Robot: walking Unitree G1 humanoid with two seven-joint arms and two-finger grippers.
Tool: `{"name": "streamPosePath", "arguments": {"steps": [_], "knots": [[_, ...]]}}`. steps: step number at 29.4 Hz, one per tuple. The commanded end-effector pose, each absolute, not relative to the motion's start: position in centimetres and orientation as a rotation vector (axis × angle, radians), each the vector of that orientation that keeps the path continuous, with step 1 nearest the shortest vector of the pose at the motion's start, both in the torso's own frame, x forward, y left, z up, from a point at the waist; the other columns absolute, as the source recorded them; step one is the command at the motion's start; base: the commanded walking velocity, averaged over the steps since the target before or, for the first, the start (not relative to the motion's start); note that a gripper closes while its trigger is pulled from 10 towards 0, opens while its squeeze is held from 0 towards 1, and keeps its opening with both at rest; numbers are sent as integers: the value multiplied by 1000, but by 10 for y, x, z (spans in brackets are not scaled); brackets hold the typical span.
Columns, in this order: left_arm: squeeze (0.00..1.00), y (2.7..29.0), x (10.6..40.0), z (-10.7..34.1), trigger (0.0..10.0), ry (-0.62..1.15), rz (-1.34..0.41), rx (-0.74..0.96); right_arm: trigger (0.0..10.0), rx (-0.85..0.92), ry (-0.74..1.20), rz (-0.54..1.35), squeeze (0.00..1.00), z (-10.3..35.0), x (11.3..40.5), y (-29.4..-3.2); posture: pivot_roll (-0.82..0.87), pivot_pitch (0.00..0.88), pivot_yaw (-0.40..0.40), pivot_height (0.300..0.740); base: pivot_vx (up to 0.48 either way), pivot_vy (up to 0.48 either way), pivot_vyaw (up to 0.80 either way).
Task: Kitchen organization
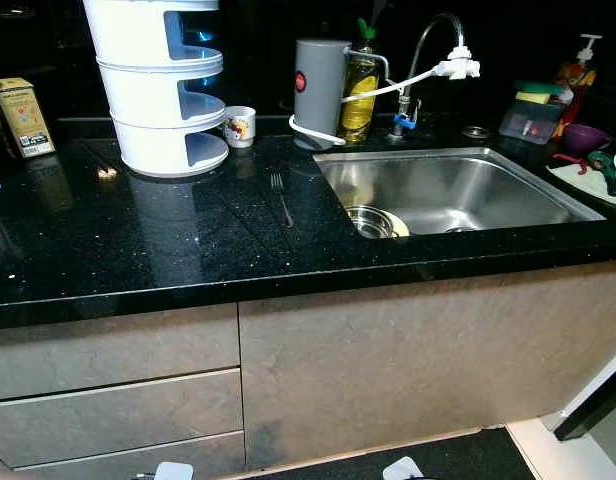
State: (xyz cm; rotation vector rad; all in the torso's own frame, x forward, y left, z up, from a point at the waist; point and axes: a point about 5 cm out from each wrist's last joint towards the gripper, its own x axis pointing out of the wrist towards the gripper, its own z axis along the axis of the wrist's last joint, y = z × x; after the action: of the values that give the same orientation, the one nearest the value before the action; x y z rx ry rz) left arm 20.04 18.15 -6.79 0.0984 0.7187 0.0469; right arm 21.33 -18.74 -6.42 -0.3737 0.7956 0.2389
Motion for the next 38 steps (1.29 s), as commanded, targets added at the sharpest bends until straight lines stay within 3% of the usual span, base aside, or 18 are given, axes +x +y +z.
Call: {"name": "streamPosePath", "arguments": {"steps": [1,38], "knots": [[0,183,196,-71,10000,742,57,96,10000,-364,822,225,0,-67,209,-191,-3,135,-53,740,0,0,0],[0,181,198,-70,10000,741,51,97,10000,-365,821,222,0,-66,210,-191,-5,130,-52,740,0,0,0]]}}
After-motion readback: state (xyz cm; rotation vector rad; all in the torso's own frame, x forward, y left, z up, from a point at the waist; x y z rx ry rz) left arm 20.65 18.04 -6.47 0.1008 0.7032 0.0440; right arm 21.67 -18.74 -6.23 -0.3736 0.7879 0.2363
